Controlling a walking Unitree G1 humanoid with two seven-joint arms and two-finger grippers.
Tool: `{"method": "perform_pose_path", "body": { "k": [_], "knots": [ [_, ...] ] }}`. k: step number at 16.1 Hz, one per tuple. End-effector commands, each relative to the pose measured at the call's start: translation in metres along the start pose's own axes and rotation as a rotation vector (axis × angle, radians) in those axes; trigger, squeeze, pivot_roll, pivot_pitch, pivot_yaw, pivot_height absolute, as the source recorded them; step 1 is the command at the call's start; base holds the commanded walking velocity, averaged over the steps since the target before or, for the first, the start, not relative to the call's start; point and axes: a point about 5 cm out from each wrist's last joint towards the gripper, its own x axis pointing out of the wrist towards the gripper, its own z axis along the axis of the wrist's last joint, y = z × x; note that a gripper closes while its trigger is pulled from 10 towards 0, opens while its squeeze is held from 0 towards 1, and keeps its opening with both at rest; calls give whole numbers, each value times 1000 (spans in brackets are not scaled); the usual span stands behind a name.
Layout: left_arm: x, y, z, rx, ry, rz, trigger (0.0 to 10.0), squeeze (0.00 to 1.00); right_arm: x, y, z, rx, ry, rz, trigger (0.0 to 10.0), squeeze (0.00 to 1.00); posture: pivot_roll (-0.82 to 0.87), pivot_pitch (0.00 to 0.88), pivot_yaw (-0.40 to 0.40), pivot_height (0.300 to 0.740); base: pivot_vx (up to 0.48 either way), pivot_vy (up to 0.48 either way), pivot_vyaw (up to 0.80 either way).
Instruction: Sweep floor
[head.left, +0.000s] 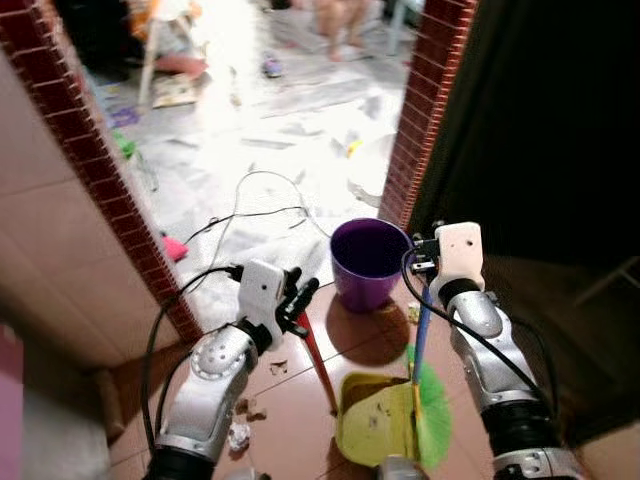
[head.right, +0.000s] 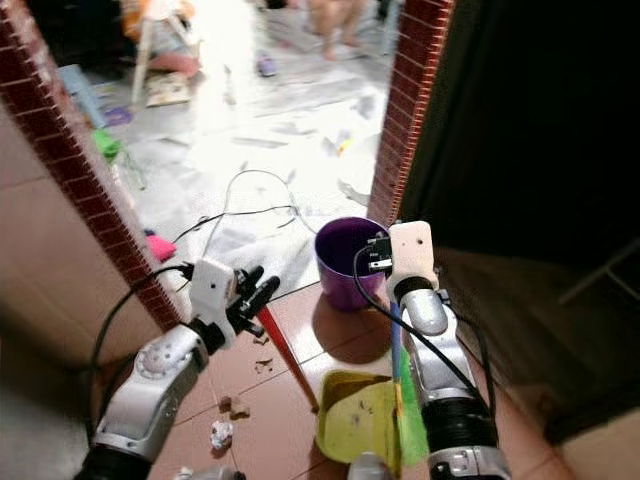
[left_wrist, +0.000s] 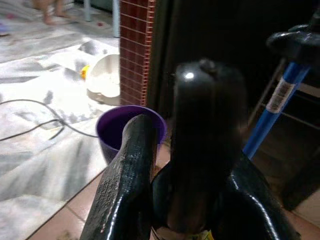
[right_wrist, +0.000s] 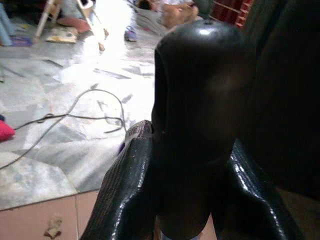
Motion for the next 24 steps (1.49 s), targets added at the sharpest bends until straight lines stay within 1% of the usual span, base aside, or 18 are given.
{"method": "perform_pose_path", "body": {
  "k": [1, 3, 5, 7, 10, 13, 17, 18, 21, 24],
  "knots": [
    [0, -4, 1, 39, -7, -19, 10000, 0, 2, -3, 1, 4, 8, -9, 10000, 0, -120, 0, 46, 740, 0, 0, 0],
    [1, -1, 2, 56, -12, -5, 10000, 0, 3, -4, 1, -12, 15, -21, 10000, 0, -120, 0, 47, 740, 0, 0, 0],
    [2, 3, 4, 21, -22, 2, 10000, 0, 3, -9, -2, -39, 31, -59, 10000, 0, -123, 0, 50, 740, 0, 0, -800],
    [2, 6, 5, 34, -29, 22, 10000, 0, 2, -15, -2, -74, 33, -94, 10000, 0, -124, 0, 50, 740, 126, 0, -800],
    [1, 6, 5, 37, -34, 17, 10000, 0, 3, -17, 0, -84, 16, -108, 10000, 0, -124, 0, 51, 740, 341, 0, -800],
    [1, 7, 6, 35, -38, 24, 10000, 0, 5, -14, 10, -129, -51, -96, 10000, 0, -120, 0, 52, 740, 381, 0, 0],
    [0, 10, 7, 47, -46, 51, 10000, 0, 4, -10, 21, -166, -138, -61, 10000, 0, -121, 0, 53, 740, 397, 0, 0],
    [0, 10, 7, 48, -46, 56, 10000, 0, 5, -11, 24, -161, -156, -62, 10000, 0, -123, 0, 52, 740, 390, 0, 0],
    [0, 11, 6, 46, -38, 70, 10000, 0, 7, -13, 27, -184, -168, -67, 10000, 0, -122, 0, 50, 740, 345, 0, 0],
    [-3, 14, 3, 55, -26, 103, 10000, 0, 8, -17, 28, -203, -183, -70, 10000, 0, -119, 0, 47, 740, 0, 0, 0]
  ]
}}
